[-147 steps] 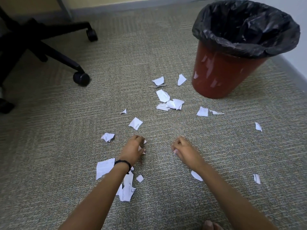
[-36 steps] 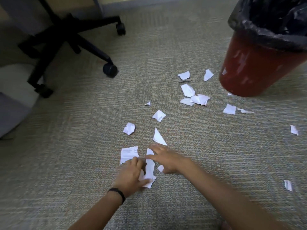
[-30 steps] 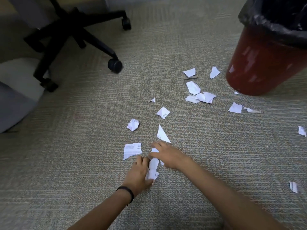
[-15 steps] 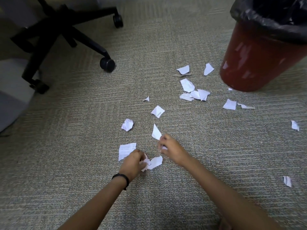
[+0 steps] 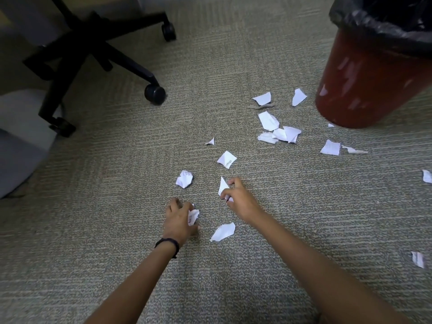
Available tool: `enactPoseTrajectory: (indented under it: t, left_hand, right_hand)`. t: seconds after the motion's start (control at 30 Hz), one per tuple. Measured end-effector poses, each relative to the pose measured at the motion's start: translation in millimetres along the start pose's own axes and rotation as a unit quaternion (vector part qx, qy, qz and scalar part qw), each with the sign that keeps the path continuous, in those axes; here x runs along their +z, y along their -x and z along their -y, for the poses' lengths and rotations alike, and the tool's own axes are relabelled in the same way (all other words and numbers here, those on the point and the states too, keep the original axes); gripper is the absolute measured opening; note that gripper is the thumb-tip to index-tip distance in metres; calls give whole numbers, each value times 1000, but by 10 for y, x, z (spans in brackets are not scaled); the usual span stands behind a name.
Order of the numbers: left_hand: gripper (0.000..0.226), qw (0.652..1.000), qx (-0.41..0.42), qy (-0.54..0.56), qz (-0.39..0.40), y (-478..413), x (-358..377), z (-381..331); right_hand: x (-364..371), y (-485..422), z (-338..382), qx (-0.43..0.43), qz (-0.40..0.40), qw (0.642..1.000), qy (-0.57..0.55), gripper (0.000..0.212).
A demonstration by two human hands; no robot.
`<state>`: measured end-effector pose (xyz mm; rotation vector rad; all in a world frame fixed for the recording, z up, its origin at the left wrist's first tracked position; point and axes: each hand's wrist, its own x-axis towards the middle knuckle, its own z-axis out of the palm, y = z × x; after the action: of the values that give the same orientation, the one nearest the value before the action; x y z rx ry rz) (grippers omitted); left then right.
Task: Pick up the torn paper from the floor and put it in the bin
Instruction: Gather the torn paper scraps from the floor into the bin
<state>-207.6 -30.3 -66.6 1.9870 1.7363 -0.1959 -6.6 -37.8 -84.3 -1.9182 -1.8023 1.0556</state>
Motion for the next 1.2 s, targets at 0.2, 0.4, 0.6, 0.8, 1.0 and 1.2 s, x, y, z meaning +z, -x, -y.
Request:
enactPoseTrajectory:
  t: [0.2,0.4,0.6,0.8,1.0,1.2]
  left_hand:
    - [47,1000,6,29,-11,-57,-23,41]
    - [42,994,-10,107,-19,-98,-38,118]
    - [47,997,-3,73,-28,-101,-11,164]
    - [72,991,-62,-109,-56,35,-57,172]
    - [44,997,-37,64,-29,29,-4,169]
    - [15,993,-12,121,-16,-212,12,247]
  right_hand:
    - [-61,-108,89,-20,25,998,51,15]
    - [-100,-199,147,8,62,996,64,69]
    - [-198,-296,184,8,85,989,117,57]
    - [-203,-307,151,53,108,988,93,21]
    - [-656,-96,-156,72,43,984,-158,15]
    - [-1513,220,-278,50,-206,932,-293,15]
